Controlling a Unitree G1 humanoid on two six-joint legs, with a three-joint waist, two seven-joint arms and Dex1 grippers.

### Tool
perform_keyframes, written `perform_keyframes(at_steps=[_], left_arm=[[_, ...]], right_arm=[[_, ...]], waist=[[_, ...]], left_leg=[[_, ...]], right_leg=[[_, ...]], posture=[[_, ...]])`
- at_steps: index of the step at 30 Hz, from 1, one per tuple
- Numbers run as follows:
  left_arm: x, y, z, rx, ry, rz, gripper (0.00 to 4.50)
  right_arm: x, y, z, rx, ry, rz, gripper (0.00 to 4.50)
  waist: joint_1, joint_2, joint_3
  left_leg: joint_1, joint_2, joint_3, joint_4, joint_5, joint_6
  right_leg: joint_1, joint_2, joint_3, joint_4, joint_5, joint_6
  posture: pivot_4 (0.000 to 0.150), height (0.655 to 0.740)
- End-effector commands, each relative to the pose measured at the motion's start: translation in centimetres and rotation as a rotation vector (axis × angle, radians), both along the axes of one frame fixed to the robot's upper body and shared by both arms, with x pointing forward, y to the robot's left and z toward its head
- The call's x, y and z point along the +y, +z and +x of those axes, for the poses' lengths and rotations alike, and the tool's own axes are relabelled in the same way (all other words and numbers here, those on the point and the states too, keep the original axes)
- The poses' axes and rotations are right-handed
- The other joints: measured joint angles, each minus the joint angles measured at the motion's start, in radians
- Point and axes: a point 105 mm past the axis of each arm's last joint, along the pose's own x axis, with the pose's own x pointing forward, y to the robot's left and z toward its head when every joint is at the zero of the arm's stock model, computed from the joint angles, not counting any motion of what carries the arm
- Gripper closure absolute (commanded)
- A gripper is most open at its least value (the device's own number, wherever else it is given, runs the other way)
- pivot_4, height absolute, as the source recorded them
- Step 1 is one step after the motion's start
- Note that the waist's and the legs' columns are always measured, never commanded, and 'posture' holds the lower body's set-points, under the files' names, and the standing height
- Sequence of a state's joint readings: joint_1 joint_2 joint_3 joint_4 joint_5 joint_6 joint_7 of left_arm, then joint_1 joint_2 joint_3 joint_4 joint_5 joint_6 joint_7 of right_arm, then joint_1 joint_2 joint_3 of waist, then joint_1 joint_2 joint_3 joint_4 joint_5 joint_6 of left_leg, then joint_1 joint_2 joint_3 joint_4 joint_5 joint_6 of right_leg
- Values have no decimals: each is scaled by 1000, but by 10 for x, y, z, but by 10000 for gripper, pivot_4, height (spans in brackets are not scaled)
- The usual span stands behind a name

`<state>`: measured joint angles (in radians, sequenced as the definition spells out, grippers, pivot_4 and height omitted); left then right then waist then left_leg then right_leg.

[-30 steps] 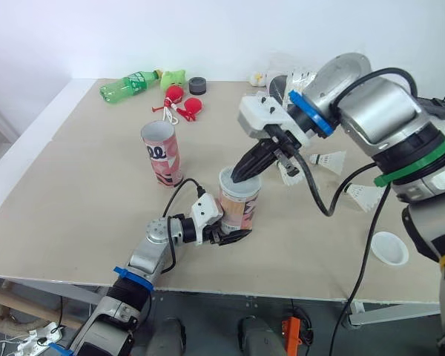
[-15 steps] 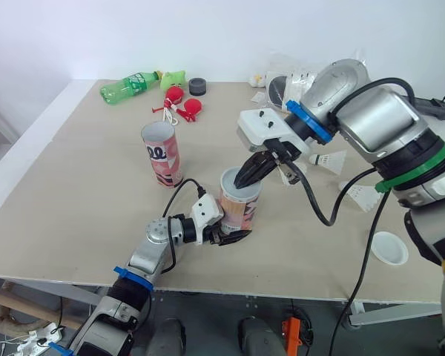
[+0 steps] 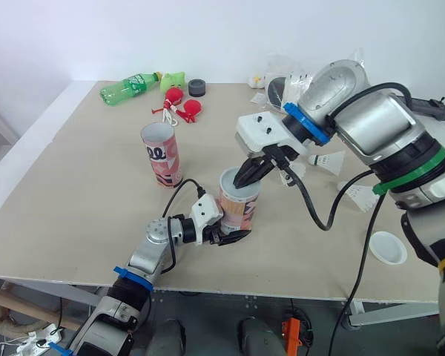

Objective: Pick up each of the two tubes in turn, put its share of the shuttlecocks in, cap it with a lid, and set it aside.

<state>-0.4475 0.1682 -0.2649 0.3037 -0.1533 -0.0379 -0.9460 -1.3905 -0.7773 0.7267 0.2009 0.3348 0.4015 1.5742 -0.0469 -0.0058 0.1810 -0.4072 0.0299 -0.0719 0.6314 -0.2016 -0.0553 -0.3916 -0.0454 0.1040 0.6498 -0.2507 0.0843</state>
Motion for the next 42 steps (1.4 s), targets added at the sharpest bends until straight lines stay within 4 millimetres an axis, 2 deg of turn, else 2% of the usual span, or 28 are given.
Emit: perform_keyframes(at_steps=[1,3,5,8,9,12,13,14,15,20,23,28,32,38,42], left_arm=[[-2,-6,-5,20,-9,5,12488],[-1,-5,-5,24,-4,-4,12488],[-1,-5,-5,26,-3,-9,12488],[0,-4,-6,29,0,-14,12488],[1,-4,-6,32,2,-17,12488],[3,-5,-7,40,2,-18,12488],[4,-5,-7,40,3,-19,8219],[5,-5,-7,41,5,-20,3578],[6,-4,-6,41,7,-20,1179],[13,-3,-4,35,13,-16,1179],[17,-5,-4,30,12,-3,1179],[27,-6,-7,29,11,11,1179],[36,-6,-7,31,19,24,1179],[55,-8,-6,35,52,46,1179],[64,-9,-9,38,65,54,1179]], right_arm=[[0,28,-10,48,14,139,42896],[-6,43,-13,46,8,245,42896],[-9,55,-20,85,-4,355,37679],[-17,63,-25,113,-49,465,25879],[-23,65,-28,140,-73,537,19824],[-45,60,-29,178,-178,652,5851],[-53,55,-28,182,-219,672,1219],[-60,49,-27,183,-255,683,0],[-67,43,-26,188,-289,694,0],[-93,-3,-20,202,-480,726,0],[-98,-27,-24,196,-531,743,0],[-85,-72,-37,218,-555,750,0],[-76,-96,-39,203,-565,747,0],[-62,-124,-26,181,-599,783,0],[-52,-133,-22,194,-584,786,0]], waist=[[0,0,0],[2,0,1],[3,0,1],[2,0,1],[2,-1,1],[4,-2,1],[3,-2,1],[3,-2,1],[3,-2,1],[-1,-2,1],[-1,-2,1],[-4,-2,1],[-4,-2,1],[-6,-3,1],[-6,-3,1]], left_leg=[[0,0,0,0,0,0],[-1,0,0,0,0,0],[-2,0,0,0,0,0],[-2,0,0,0,-1,1],[-2,0,0,-1,-1,2],[-2,-1,-2,-1,-1,2],[-2,-1,-1,-1,-1,2],[-2,-1,-1,-1,-1,2],[-2,-1,-1,-1,-1,2],[-1,0,-1,-2,-1,2],[-1,1,-1,-1,-1,2],[0,2,-1,-1,-1,2],[1,2,-1,-1,-1,2],[1,3,-1,-1,-1,2],[1,3,-1,0,-1,2]], right_leg=[[0,0,0,0,0,0],[-1,0,0,0,1,-2],[-1,0,0,0,3,-4],[-1,-1,0,-1,2,-5],[-1,0,0,-1,2,-5],[-1,0,-1,-1,1,-5],[-1,0,-1,-1,1,-5],[-1,-1,-1,-1,1,-5],[-1,-1,-1,-1,1,-5],[-1,0,0,-1,-1,-1],[-1,2,1,-1,-1,0],[-1,4,2,-1,-1,0],[0,5,2,-1,0,0],[0,6,3,-1,1,0],[0,6,3,-1,1,0]], posture=[[1500,7400],[1500,7400],[1500,7400],[1500,7400],[1500,7400],[1500,7400],[1500,7400],[1500,7400],[1500,7400],[1500,7400],[1500,7400],[1500,7400],[1500,7400],[1500,7400],[1500,7400]])
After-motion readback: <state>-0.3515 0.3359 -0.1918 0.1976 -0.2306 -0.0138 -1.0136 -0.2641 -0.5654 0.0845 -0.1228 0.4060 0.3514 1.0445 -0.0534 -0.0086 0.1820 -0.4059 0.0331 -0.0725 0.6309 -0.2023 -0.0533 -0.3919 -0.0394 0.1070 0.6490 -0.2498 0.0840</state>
